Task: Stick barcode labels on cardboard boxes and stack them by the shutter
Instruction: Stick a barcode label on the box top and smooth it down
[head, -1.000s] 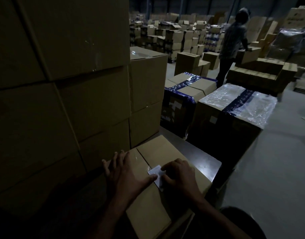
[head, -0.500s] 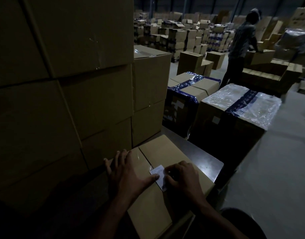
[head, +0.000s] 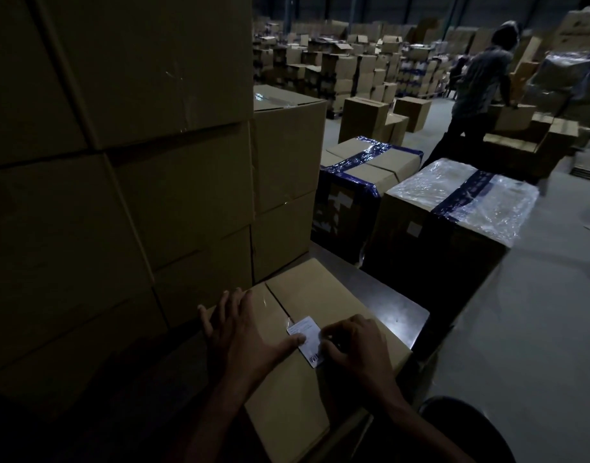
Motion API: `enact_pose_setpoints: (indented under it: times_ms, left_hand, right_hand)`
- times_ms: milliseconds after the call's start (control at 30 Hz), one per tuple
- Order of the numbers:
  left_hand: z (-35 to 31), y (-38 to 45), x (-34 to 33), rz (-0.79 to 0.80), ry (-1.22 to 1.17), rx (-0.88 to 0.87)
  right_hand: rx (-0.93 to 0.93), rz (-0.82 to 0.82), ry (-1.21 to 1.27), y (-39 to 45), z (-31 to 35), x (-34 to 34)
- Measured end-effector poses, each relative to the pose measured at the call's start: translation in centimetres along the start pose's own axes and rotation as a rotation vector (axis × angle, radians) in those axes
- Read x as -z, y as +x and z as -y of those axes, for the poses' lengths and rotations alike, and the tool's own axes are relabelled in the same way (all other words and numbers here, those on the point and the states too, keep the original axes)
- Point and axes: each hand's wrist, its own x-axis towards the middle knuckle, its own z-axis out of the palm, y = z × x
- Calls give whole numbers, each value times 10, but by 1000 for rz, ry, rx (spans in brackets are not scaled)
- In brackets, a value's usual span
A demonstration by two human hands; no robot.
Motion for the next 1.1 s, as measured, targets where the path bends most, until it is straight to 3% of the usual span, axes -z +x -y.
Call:
enact_pose_setpoints:
  times_ms: [233, 400, 600, 767, 867, 1100]
  left_hand:
    - [-2, 0, 4, 20, 6, 16]
    - [-3, 0, 8, 35, 6, 28]
    - [0, -2, 8, 24, -20, 27]
    - [6, -11, 22, 61, -30, 175]
    - [14, -13, 24, 107, -206, 266]
    - [-10, -15, 13, 58, -241, 163]
  right_hand:
    - [-53, 6, -62, -6, 1, 0]
    - [-163, -208, -11, -31, 1, -10]
    - [-171, -282, 10, -39, 4, -21]
    - [-8, -169, 15, -3, -17, -6]
    - [106, -78, -4, 23, -33, 3]
    - [154, -17, -158, 25, -28, 4]
